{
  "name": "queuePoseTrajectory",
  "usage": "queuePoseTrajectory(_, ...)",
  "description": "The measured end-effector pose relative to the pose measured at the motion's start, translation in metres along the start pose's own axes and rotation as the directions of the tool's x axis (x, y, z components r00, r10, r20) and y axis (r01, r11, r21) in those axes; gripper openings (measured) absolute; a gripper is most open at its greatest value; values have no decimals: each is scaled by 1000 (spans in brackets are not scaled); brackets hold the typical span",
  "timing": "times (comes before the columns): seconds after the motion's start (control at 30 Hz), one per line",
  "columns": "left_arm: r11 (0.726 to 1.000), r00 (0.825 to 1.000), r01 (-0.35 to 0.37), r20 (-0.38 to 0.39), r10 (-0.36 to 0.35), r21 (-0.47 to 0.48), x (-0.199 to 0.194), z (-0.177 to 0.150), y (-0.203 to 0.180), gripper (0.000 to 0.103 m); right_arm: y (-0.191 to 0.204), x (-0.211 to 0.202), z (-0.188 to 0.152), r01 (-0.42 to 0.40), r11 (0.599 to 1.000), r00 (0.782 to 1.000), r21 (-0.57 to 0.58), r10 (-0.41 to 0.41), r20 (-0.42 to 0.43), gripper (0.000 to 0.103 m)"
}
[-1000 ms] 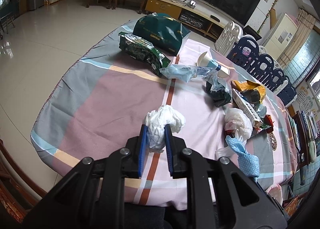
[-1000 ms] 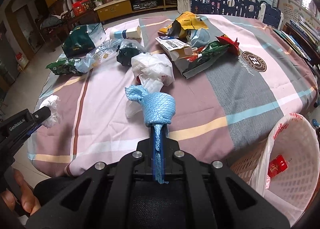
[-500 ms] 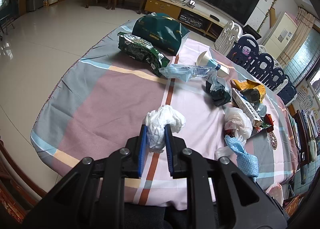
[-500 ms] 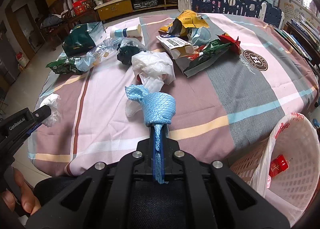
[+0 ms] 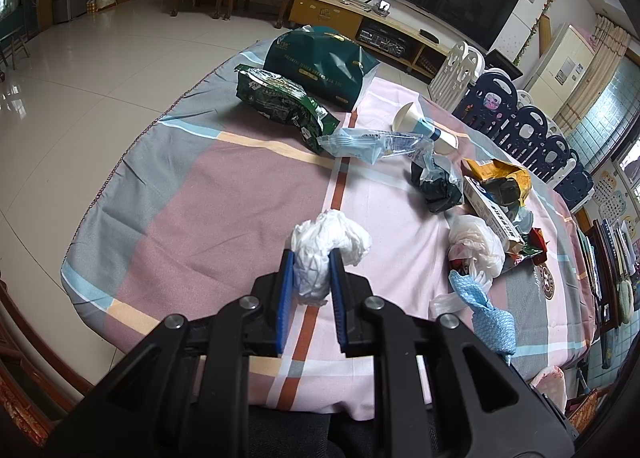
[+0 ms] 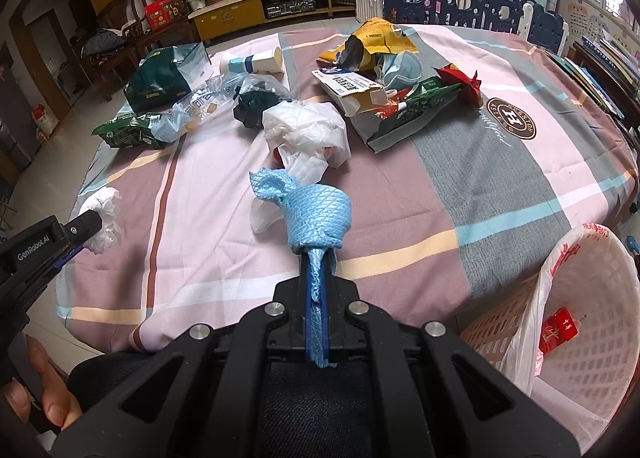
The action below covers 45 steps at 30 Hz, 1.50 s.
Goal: Collect trash
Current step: 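Lift the blue cloth with the right tool and carry it toward the basket, then open the right tool over the white basket to drop the blue cloth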
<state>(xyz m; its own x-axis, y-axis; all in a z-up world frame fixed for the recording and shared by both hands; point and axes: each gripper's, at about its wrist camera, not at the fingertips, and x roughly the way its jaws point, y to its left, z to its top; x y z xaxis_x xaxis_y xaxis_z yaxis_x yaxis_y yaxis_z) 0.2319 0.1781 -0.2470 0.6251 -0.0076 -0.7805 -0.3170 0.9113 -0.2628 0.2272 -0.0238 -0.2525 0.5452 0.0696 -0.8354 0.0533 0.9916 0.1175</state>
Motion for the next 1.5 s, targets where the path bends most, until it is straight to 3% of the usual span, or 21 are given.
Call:
queuePoseTrajectory(0.17,1000,1000,6,-1,-6,-3,0,1,0,19,0,0,0,-4,1000,1000,2,4,2,4)
queuePoseTrajectory(0.37,1000,1000,16,-3,-16,-18,0,2,6,19,-25,-13,7,-89,992,995,92,84,57,4)
queuePoseTrajectory(0.67,1000,1000,10,3,-10,-4,-1,1,4,19,-81,-61,27,-66,982,980,174,31,197,4)
queuePoseTrajectory(0.87,1000,1000,0,1,0,2,-1,0,2,19,-139,-98,13,-25,973,972,228,-30,235,4)
queuePoseTrajectory(1.03,1000,1000,-7,3,7,4,-1,0,0,19,-189,-100,-23,84,961,977,264,-132,167,4)
queuePoseTrajectory(1.17,1000,1000,-6,1,6,9,-1,-1,-2,19,-226,-82,-59,156,935,982,317,-181,51,4)
queuePoseTrajectory(1.3,999,1000,-13,7,13,39,-2,-2,-10,19,-238,-58,-80,190,926,982,327,-179,-65,4)
queuePoseTrajectory(1.4,999,1000,-17,6,17,39,-2,-3,-9,19,-243,-43,-91,175,911,982,374,-135,-133,5)
queuePoseTrajectory(1.5,999,1000,-18,1,18,31,-1,-2,-7,19,-245,-36,-95,147,906,985,397,-96,-145,15)
